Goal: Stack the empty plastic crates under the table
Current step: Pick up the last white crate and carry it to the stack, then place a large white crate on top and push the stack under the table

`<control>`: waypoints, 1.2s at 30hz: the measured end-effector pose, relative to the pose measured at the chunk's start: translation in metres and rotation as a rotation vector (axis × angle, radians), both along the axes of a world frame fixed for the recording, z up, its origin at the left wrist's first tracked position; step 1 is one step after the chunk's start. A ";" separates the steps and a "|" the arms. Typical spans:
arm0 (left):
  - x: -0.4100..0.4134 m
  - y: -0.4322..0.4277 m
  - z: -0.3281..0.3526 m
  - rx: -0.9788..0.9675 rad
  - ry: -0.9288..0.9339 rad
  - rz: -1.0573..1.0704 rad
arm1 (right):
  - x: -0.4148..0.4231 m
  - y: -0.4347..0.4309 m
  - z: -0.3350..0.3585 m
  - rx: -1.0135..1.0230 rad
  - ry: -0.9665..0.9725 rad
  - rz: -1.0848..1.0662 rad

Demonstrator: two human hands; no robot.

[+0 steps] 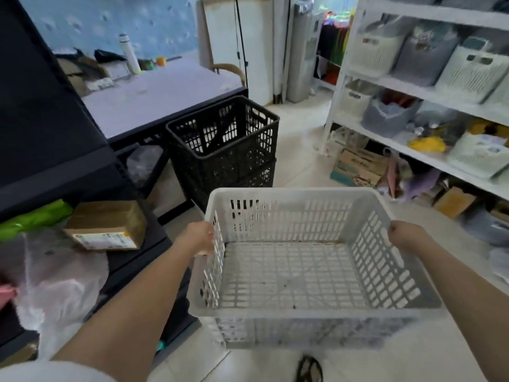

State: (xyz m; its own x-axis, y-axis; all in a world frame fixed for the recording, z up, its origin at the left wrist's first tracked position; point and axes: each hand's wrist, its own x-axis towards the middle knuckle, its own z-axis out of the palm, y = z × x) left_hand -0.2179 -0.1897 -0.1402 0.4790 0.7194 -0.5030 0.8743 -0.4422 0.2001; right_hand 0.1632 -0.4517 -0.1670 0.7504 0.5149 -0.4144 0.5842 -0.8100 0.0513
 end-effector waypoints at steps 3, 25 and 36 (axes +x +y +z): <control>0.035 0.028 0.025 0.073 0.025 0.044 | 0.056 0.061 0.028 0.022 0.015 0.076; 0.178 0.251 0.204 0.558 -0.203 0.557 | 0.229 0.483 0.230 0.555 -0.116 0.322; 0.233 0.332 0.209 0.519 -0.009 0.846 | 0.267 0.642 0.242 0.661 0.026 0.524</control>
State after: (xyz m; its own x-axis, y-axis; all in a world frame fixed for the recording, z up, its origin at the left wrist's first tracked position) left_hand 0.0155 0.1421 0.0688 -0.2919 0.9560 -0.0276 0.9418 0.2924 0.1662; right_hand 0.4306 0.1907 0.0752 0.3412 0.9366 0.0803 0.8872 -0.2926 -0.3566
